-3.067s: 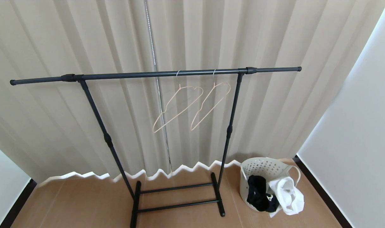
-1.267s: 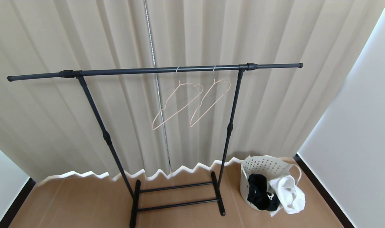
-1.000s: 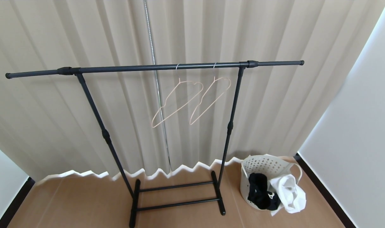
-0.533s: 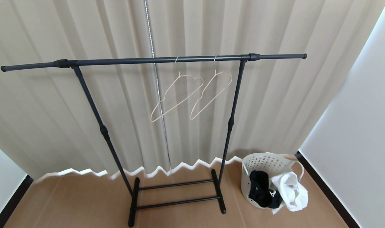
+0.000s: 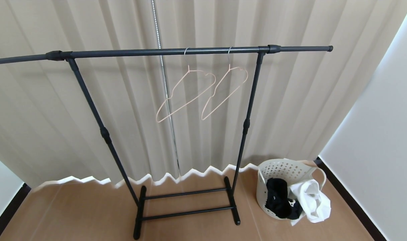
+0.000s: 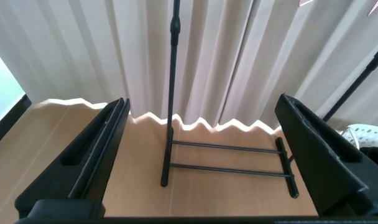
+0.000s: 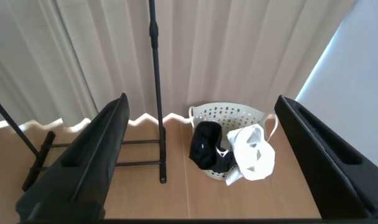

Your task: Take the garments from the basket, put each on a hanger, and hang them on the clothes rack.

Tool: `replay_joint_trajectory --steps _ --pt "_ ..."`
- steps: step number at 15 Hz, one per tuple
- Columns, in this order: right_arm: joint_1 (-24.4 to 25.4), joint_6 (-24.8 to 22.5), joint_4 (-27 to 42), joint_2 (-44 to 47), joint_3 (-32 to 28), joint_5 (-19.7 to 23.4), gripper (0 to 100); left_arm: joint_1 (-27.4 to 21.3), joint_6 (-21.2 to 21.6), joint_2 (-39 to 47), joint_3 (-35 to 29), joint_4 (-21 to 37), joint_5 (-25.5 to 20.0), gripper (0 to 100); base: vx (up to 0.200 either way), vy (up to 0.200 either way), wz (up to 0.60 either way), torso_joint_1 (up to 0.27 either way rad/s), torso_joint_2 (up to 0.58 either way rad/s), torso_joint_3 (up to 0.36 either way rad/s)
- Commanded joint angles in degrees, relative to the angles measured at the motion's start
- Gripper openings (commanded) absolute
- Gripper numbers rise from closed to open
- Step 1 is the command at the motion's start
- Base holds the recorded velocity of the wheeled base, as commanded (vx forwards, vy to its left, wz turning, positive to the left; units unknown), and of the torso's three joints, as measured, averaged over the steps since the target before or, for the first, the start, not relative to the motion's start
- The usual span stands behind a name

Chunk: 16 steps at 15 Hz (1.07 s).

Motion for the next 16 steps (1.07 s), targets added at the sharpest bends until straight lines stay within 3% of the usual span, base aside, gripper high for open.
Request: replay_joint_trajectory --steps 1,7,16 --pt "0.0 0.0 -0.1 0.1 0.0 0.1 100 0.0 0.0 0.1 0.0 0.0 0.0 100 0.000 0.000 0.00 -0.154 0.36 0.212" --pt "0.0 0.0 -0.1 0.1 0.0 0.1 100 0.0 0.0 0.1 0.0 0.0 0.0 100 0.000 0.000 0.00 -0.165 0.41 0.243" --pt "0.0 0.0 -0.1 0.1 0.0 0.1 100 0.0 0.0 0.1 0.0 0.0 0.0 100 0.200 0.000 0.00 -0.191 0.54 0.343"
